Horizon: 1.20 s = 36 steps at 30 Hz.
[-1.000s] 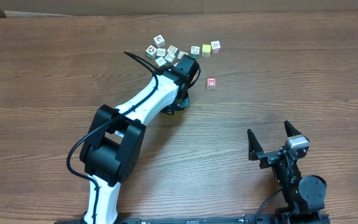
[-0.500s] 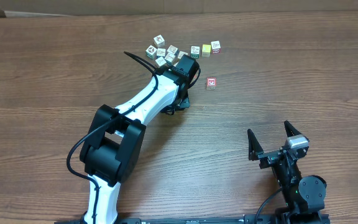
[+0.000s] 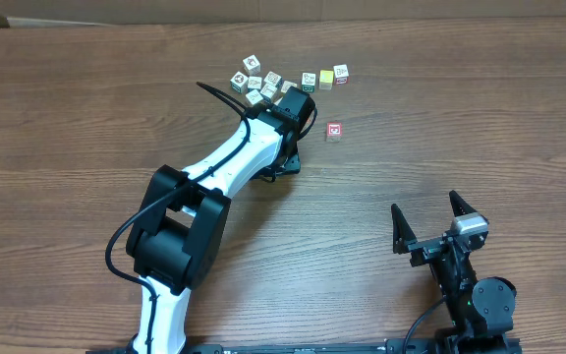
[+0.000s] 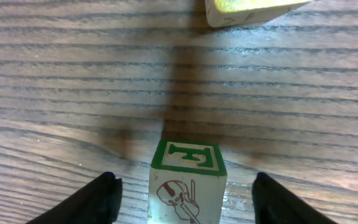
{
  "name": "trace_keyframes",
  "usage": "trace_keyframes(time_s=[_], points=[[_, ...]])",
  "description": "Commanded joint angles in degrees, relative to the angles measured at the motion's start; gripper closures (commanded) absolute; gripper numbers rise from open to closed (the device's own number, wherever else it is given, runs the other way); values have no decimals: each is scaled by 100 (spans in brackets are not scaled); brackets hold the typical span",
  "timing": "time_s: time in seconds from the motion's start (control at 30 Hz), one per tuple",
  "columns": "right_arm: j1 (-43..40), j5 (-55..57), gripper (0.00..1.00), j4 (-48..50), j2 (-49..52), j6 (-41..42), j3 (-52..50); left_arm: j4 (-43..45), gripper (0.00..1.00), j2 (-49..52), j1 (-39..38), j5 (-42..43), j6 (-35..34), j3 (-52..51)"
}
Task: Form a horizontal line
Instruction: 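Open the left gripper and lift away from the block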
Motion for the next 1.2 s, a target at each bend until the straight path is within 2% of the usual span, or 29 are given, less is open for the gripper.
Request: trace_keyframes(time_s=[0.0,0.17,0.47,0.6,0.73,0.83,1.17], points=[[-17,-13,0,20,-46,-26,-59,4,32,48,0,-13,-26,-28],[-17,-13,0,20,-46,-26,-59,39,30,44,26,-22,334,114],[-17,-13,0,20,-46,-26,-59,229,29,33,236,-22,330,861],[-17,-13,0,20,-46,-26,-59,767,21,39,356,-17,256,866],[-17,-13,0,20,-46,-26,-59,990,22,50,376,-50,175,820],[-17,-13,0,20,-46,-26,-59,1169,27,50,374,-173,175,704],[-17,-13,0,20,-46,-26,-59,2479,30,50,376,-186,175,-160]])
